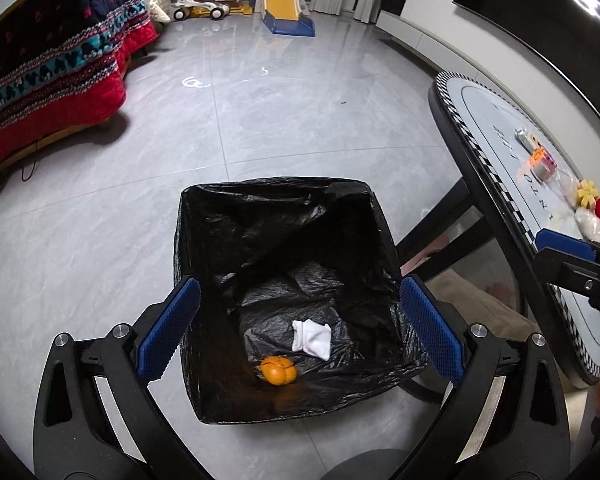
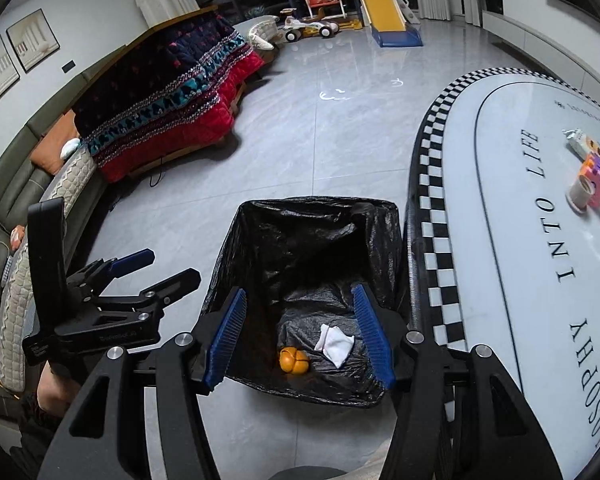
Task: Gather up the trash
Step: 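Carry orange and towel over the black bin and open both tools, then move the right tool to the purple N block and grasp it, then grasp the beige lamp socket with the left tool while the right holds the block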
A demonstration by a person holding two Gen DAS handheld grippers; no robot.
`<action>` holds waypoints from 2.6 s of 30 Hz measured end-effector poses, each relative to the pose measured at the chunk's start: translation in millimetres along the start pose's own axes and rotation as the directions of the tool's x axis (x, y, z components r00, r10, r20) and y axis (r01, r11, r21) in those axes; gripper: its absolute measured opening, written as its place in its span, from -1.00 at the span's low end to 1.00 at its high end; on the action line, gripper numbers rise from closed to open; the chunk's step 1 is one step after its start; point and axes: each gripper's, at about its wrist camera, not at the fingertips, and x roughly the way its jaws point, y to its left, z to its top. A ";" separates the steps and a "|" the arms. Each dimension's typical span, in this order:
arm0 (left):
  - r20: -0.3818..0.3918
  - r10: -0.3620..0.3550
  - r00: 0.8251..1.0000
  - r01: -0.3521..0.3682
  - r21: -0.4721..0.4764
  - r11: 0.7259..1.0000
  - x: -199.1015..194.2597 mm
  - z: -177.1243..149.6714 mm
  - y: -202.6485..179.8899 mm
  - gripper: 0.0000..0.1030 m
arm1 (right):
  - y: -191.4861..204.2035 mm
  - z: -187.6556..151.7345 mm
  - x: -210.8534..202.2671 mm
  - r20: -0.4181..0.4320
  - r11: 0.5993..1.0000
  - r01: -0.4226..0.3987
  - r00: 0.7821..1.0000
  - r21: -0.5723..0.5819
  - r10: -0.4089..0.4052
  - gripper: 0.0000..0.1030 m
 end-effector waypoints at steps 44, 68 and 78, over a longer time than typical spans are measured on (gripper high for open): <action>-0.087 -0.302 0.949 0.310 0.415 0.855 74.1 100.1 -275.0 0.88 | -234.3 75.5 -65.2 0.123 0.950 0.199 0.964 0.241 -0.234 0.12; -0.102 -0.304 0.947 0.317 0.446 0.837 102.1 110.4 -300.6 0.88 | -278.1 91.1 -47.8 0.072 0.914 0.261 0.952 0.311 -0.297 -0.01; -0.091 -0.257 0.962 0.265 0.534 0.803 117.7 108.1 -331.3 0.07 | -287.9 84.9 -75.9 0.119 0.898 0.244 0.945 0.365 -0.305 0.00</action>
